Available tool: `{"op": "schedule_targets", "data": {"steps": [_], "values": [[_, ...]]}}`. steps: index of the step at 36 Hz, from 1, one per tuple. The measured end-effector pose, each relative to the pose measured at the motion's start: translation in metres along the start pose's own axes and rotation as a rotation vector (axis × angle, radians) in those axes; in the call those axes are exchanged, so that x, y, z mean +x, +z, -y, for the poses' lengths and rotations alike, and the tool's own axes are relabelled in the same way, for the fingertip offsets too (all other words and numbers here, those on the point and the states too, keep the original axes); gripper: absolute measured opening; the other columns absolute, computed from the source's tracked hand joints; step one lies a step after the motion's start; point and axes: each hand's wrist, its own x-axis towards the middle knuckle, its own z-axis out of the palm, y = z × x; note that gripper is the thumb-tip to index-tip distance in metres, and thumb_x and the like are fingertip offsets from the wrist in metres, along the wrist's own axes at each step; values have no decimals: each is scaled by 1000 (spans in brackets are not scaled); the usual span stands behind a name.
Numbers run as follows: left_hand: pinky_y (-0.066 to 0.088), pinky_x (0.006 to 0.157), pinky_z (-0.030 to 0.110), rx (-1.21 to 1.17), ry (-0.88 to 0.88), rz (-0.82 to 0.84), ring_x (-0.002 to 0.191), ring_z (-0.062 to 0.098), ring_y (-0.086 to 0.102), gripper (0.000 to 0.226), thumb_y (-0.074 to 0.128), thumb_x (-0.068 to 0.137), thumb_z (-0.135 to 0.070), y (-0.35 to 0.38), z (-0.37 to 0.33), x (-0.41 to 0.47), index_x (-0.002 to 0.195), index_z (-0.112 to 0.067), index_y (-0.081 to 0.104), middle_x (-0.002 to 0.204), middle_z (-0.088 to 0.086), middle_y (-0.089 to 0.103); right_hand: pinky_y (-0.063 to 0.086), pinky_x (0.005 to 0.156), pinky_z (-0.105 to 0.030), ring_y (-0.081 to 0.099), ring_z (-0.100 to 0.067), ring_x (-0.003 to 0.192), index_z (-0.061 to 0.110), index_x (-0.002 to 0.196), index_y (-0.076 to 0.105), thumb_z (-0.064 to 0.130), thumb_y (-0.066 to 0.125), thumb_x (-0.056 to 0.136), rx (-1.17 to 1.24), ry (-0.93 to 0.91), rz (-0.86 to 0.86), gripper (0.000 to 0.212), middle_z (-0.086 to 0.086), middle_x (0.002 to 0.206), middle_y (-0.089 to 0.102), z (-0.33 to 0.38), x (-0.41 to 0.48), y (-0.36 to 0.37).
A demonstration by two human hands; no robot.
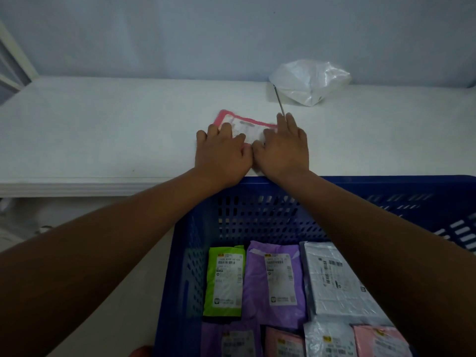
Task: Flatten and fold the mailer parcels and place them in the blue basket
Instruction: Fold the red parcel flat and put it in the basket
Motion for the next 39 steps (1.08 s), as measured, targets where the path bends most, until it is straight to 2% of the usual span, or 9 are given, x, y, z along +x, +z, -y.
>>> {"op": "schedule_targets", "data": {"steps": [2, 4, 7, 11, 14, 19, 25, 30, 39], "values": [[30, 88, 42, 20, 3, -32, 109, 28, 46, 61, 18, 95, -47, 1, 0, -2, 125, -22, 65, 118, 8, 58, 31, 110, -41, 35, -28, 139, 12, 123, 64, 39, 40, 95, 67, -28, -85, 46, -17, 146, 46, 0, -2, 1], [30, 89, 43, 25, 12, -72, 109, 29, 46, 62, 20, 92, -46, 1, 1, -4, 118, -18, 69, 115, 9, 58, 46, 87, -37, 57, -24, 98, 12, 92, 67, 32, 42, 94, 127, -65, -129, 33, -11, 103, 65, 2, -3, 1], [25, 107, 50, -14, 62, -130, 127, 35, 43, 62, 24, 90, -45, 3, 3, -4, 115, -9, 69, 128, 15, 56, 41, 63, -32, 54, -21, 68, 12, 74, 63, 27, 43, 93, 151, -63, -101, 31, -4, 73, 60, 2, -2, 1], [11, 120, 54, -153, 31, 33, 146, 34, 24, 63, 25, 91, -47, 3, 3, 0, 132, -11, 54, 148, 16, 44, 38, 63, -31, 52, -21, 68, 12, 76, 62, 26, 46, 90, 113, -72, -123, 26, -3, 73, 58, 3, 0, 2], [31, 109, 50, -222, 49, 16, 117, 28, 50, 40, 37, 96, -40, 3, 3, 3, 116, -11, 55, 120, 11, 60, 33, 68, -33, 47, -20, 75, 14, 73, 50, 25, 46, 87, 75, -65, -149, 18, -2, 76, 48, 2, 0, 1], [45, 90, 44, -231, 61, -50, 90, 22, 54, 28, 40, 94, -34, 4, 3, 1, 102, -12, 55, 99, 6, 61, 31, 75, -32, 55, -25, 94, 16, 79, 50, 28, 46, 88, 39, -76, -162, 16, -7, 93, 61, 1, -1, 4], [43, 88, 43, -117, 86, 65, 103, 31, 55, 39, 38, 91, -35, -2, 3, 8, 114, -10, 56, 115, 12, 58, 36, 79, -33, 56, -25, 103, 10, 104, 64, 31, 44, 93, -109, -148, 11, 31, -8, 109, 61, 5, 7, -7], [39, 79, 35, -105, 141, 253, 91, 25, 51, 34, 48, 94, -27, -26, 8, 43, 120, -9, 57, 113, 14, 58, 39, 70, -31, 51, -19, 78, 16, 78, 52, 38, 49, 91, -56, -85, 240, 25, 0, 80, 51, 11, 31, -27], [31, 96, 44, -4, 145, 51, 117, 30, 45, 58, 20, 93, -44, 19, 26, 28, 139, -21, 48, 130, 11, 49, 38, 96, -42, 51, -29, 109, 13, 103, 67, 38, 32, 95, -193, -177, 30, 43, -11, 109, 61, 6, 22, 5]]}}
